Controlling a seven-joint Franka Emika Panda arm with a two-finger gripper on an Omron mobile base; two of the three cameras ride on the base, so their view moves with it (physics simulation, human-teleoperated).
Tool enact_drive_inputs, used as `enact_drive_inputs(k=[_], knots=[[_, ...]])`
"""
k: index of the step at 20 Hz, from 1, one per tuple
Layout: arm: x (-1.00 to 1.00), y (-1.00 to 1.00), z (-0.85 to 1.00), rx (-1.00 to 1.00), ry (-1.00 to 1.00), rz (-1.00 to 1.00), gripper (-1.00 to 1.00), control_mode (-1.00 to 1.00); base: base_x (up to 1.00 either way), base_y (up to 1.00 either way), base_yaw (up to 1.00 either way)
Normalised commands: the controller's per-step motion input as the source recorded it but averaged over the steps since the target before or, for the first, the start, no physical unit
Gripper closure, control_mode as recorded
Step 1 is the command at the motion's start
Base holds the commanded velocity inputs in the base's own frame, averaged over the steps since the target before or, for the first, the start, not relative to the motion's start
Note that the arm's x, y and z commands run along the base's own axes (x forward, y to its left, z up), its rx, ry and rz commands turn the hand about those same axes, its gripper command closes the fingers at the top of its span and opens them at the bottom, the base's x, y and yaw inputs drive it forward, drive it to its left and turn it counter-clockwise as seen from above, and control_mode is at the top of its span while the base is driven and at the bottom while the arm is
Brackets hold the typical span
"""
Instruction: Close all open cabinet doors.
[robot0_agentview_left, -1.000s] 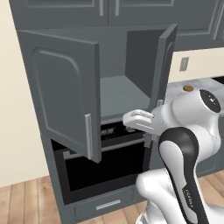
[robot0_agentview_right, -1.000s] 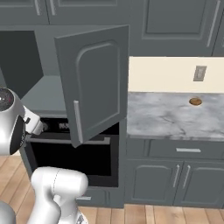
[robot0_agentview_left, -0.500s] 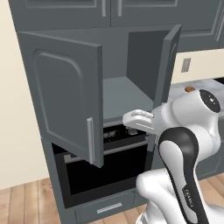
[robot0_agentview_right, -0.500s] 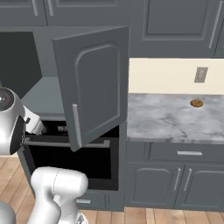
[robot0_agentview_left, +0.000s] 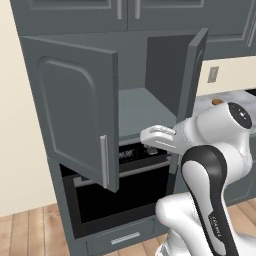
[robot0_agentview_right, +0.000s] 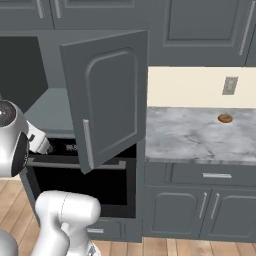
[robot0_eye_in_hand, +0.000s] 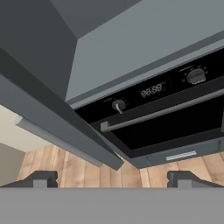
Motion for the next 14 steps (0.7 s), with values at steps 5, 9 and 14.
enact_drive_inputs(k=[5, 9, 14], knots=[[0.0, 0.0, 0.0, 0.0, 0.0, 0.0, -1.0, 1.0, 0.08, 0.03, 0.0], [0.0, 0.0, 0.0, 0.0, 0.0, 0.0, -1.0, 1.0, 0.0, 0.0, 0.0], [-0.26, 0.0, 0.0, 0.0, -0.06, 0.0, -1.0, -1.0, 0.0, 0.0, 0.0]])
